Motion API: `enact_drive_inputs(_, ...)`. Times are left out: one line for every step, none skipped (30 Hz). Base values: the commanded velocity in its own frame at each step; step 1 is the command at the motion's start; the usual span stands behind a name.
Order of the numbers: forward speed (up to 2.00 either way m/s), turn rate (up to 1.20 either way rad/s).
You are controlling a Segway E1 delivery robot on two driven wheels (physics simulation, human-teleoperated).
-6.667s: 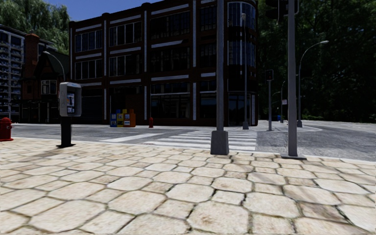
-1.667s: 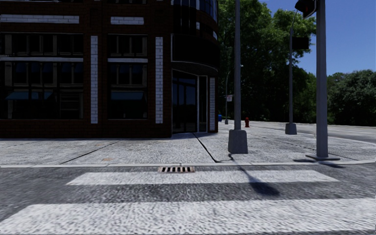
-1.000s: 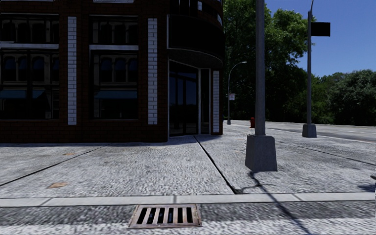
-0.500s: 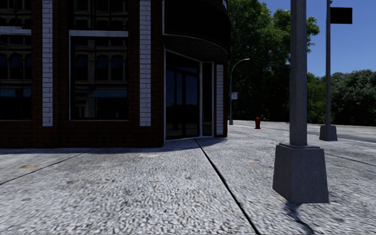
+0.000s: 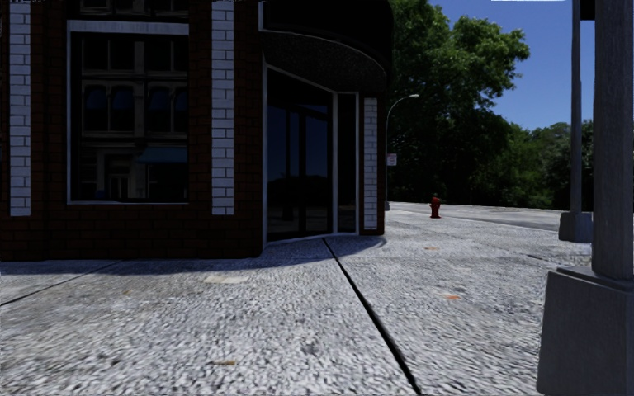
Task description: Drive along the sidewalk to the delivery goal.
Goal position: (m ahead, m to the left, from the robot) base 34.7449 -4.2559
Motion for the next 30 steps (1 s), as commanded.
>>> enact_drive_inputs(1.44,-0.29)
enact_drive_inputs(1.44,-0.29)
enact_drive_inputs(1.44,-0.29)
enact_drive_inputs(1.44,-0.29)
enact_drive_inputs(1.43,-0.29)
enact_drive_inputs(1.43,-0.29)
enact_drive_inputs(1.43,-0.29)
enact_drive_inputs(1.43,-0.29)
enact_drive_inputs(1.43,-0.3)
enact_drive_inputs(1.43,-0.3)
enact_drive_inputs(1.43,-0.3)
enact_drive_inputs(1.43,-0.3)
enact_drive_inputs(1.43,-0.3)
enact_drive_inputs(1.43,-0.31)
enact_drive_inputs(1.43,-0.32)
enact_drive_inputs(1.43,-0.36)
enact_drive_inputs(1.43,-0.36)
enact_drive_inputs(1.43,-0.38)
enact_drive_inputs(1.43,-0.39)
enact_drive_inputs(1.43,-0.39)
enact_drive_inputs(1.43,-0.39)
enact_drive_inputs(1.43,-0.39)
enact_drive_inputs(1.43,-0.4)
enact_drive_inputs(1.43,-0.4)
enact_drive_inputs(1.43,-0.4)
enact_drive_inputs(1.43,-0.41)
enact_drive_inputs(1.43,-0.41)
enact_drive_inputs(1.43,-0.41)
enact_drive_inputs(1.43,-0.41)
enact_drive_inputs(1.51,-0.41)
